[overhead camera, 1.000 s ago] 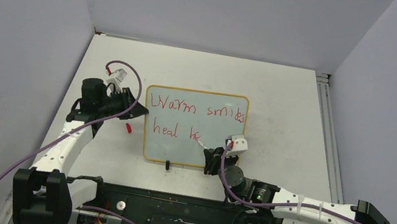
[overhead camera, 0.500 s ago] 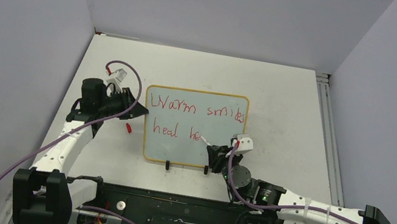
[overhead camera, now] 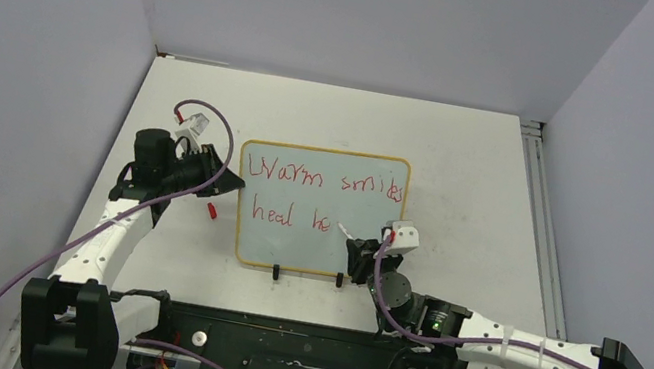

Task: Write a sentence on the whiteboard

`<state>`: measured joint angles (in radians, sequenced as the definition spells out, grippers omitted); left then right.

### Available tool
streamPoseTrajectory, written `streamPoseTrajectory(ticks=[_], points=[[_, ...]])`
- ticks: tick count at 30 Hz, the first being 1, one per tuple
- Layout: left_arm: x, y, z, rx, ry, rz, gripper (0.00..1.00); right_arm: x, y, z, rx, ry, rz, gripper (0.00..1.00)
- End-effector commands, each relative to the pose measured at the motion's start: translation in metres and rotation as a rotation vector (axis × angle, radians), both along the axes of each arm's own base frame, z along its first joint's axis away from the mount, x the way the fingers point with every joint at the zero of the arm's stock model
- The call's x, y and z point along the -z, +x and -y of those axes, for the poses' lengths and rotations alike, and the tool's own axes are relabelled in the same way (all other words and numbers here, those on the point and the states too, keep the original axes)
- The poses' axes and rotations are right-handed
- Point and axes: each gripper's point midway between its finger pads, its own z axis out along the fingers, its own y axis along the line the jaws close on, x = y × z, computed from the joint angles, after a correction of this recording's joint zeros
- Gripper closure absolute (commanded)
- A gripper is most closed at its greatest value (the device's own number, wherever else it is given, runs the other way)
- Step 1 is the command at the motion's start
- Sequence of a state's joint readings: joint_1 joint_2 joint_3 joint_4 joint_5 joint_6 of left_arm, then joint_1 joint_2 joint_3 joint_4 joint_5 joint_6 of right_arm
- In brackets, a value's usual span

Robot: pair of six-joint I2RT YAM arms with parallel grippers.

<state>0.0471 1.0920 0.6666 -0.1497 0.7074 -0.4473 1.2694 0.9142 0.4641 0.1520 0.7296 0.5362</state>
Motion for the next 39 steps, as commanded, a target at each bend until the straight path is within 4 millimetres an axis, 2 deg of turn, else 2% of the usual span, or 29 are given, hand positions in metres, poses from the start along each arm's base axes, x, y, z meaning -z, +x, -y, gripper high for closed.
streamPoseTrajectory(ticks=[1,10,17,21,28,34,39], points=[[-0.022,0.008,0.000,0.012,0.015,0.081,0.82,-0.015,0.007,0.000,0.037,0.036,0.017,0.95],[-0.022,0.009,0.000,0.012,0.015,0.080,0.82,-0.017,0.015,-0.001,0.041,0.030,0.031,0.95],[-0.022,0.009,0.000,0.012,0.015,0.080,0.81,-0.020,0.017,-0.011,0.000,0.028,0.043,0.95],[-0.022,0.009,0.001,0.012,0.015,0.078,0.81,-0.012,0.014,-0.013,-0.016,0.012,0.021,0.95],[-0.022,0.010,0.000,0.012,0.015,0.079,0.82,0.008,0.006,-0.004,-0.014,0.008,-0.029,0.95],[-0.022,0.009,0.000,0.012,0.015,0.079,0.81,0.017,-0.002,0.000,-0.011,0.012,-0.054,0.95],[-0.022,0.009,0.001,0.012,0.015,0.080,0.81,0.017,-0.002,0.002,-0.002,0.005,-0.053,0.95]])
